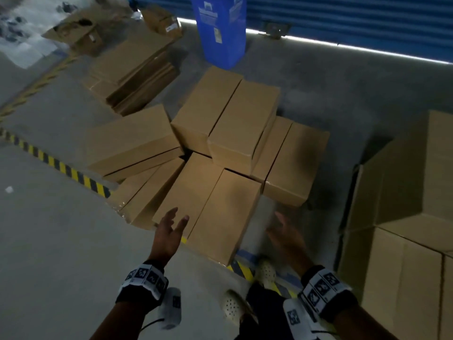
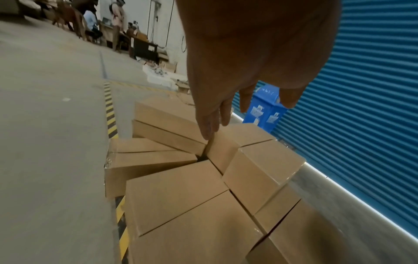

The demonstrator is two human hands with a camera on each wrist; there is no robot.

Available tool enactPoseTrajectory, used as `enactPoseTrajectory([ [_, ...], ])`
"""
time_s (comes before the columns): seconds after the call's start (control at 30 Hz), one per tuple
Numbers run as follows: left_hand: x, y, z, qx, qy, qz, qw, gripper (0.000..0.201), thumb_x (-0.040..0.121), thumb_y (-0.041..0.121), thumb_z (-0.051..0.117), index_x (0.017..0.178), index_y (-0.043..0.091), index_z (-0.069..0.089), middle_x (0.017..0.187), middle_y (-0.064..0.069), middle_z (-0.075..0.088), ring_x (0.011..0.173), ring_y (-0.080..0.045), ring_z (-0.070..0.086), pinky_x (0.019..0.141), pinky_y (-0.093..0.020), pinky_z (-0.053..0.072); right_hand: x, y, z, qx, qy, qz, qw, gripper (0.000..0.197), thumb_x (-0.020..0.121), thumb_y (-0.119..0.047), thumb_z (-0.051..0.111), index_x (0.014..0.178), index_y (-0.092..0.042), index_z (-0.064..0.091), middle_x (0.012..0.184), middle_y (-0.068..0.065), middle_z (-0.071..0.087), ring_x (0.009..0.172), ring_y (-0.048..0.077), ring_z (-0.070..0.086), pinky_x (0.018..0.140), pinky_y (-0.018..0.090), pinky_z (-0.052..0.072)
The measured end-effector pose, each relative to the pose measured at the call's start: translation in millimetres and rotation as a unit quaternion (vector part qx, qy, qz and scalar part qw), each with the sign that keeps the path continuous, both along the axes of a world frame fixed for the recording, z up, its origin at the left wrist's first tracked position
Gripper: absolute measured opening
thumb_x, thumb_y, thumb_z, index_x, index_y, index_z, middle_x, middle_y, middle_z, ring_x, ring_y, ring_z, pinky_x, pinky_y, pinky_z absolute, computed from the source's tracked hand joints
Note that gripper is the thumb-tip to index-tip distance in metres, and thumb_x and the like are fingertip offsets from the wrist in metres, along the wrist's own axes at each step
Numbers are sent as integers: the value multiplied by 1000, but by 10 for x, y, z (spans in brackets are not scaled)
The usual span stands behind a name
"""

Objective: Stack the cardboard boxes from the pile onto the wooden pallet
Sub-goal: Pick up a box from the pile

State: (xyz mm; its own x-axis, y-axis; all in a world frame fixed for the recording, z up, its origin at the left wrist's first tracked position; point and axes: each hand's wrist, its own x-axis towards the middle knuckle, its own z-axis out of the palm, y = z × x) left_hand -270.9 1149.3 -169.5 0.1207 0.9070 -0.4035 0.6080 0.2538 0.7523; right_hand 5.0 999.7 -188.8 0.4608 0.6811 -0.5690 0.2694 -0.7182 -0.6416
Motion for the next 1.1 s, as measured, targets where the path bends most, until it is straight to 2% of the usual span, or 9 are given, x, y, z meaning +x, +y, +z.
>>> enactPoseTrajectory([
  [0.2,147,659,-722,-94,39,-21,995,43,98,36,63,136,18,56,140,-11,55,131,-28,49,100,-37,41,-12,544,-803,-86,30,15,996,64,98,-31,56,154,-15,27,143,14,50,128,32,51,103,37,41],
  [0.33,215,1067,-1415,-113,89,-101,984,42,99,32,63,134,10,58,136,-14,60,125,-29,56,96,-32,41,-76,836,-1391,-147,44,37,988,63,99,-35,50,154,-18,25,154,10,39,135,31,44,106,39,37],
  [0.43,275,1331,-2045,-146,120,-159,969,44,100,32,60,137,8,57,137,-16,60,124,-30,57,99,-36,44,-226,975,-1906,-175,41,65,982,64,101,-34,49,155,-14,22,156,12,35,138,30,40,108,35,34],
  [0.6,301,1619,-3268,-187,152,-233,942,44,102,31,57,140,7,54,141,-15,58,128,-30,55,100,-32,41,-472,1216,-2802,-176,2,69,982,52,97,-27,54,145,-10,41,145,15,48,130,33,49,100,37,42],
  [0.7,253,1737,-3940,-190,168,-263,931,46,104,34,53,142,8,53,145,-12,55,132,-28,52,101,-31,40,-614,1317,-3421,-147,-10,78,986,54,95,-31,56,145,-15,44,146,9,49,133,30,47,105,36,41],
  [0.83,168,1830,-4669,-176,197,-283,922,50,103,37,53,144,8,50,148,-13,51,134,-32,49,109,-38,40,-756,1403,-4216,-109,-38,179,977,65,95,-34,57,153,-21,31,161,1,27,146,20,28,115,36,31],
  [0.93,123,1832,-5071,-126,228,-269,927,58,95,41,54,142,7,50,137,-26,53,119,-43,55,101,-50,48,-767,1443,-4700,-93,-78,276,954,78,94,-38,58,158,-17,18,167,4,3,153,19,6,119,40,27],
  [1.03,188,1788,-5222,-63,280,-228,931,57,96,19,56,147,0,40,136,-30,43,119,-48,47,101,-49,40,-849,1308,-4981,-75,-100,278,952,84,92,-31,61,158,-13,14,167,5,-4,153,21,-5,117,42,32],
  [1.1,288,1740,-5203,-60,243,-195,948,47,94,20,54,136,-1,51,127,-29,51,112,-47,54,96,-48,44,-895,1176,-5010,-58,-102,265,957,89,90,-23,63,159,-11,8,166,3,-7,153,23,-10,115,40,32],
])
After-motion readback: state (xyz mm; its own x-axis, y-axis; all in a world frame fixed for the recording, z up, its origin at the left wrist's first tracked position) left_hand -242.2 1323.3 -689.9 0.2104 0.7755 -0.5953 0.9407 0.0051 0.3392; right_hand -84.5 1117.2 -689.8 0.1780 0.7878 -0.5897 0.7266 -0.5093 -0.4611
